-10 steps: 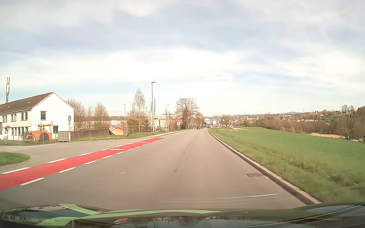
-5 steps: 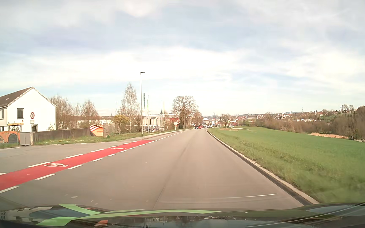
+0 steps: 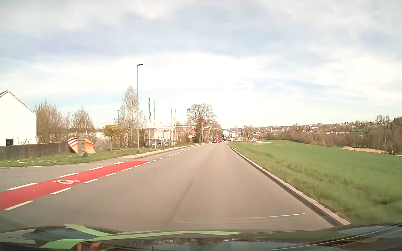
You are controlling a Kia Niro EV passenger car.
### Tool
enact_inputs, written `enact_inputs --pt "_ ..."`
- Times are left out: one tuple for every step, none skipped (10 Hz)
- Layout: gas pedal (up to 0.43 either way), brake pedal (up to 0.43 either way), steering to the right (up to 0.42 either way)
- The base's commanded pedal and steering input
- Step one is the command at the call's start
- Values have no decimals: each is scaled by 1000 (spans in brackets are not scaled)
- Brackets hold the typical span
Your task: Follow the waypoints while adhering to traffic rules and regulations
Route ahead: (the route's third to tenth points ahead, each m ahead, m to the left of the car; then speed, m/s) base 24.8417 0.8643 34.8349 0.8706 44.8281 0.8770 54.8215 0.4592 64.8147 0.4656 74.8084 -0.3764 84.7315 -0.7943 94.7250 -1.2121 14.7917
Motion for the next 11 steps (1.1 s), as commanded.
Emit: enact_inputs --pt "67 0 1" --pt "67 0 1" --pt "67 0 1" --pt "47 0 1" --pt "20 0 1" --pt "20 0 0" --pt "20 0 0" --pt "20 0 0" --pt "20 0 0" --pt "28 0 0" --pt "28 0 0"
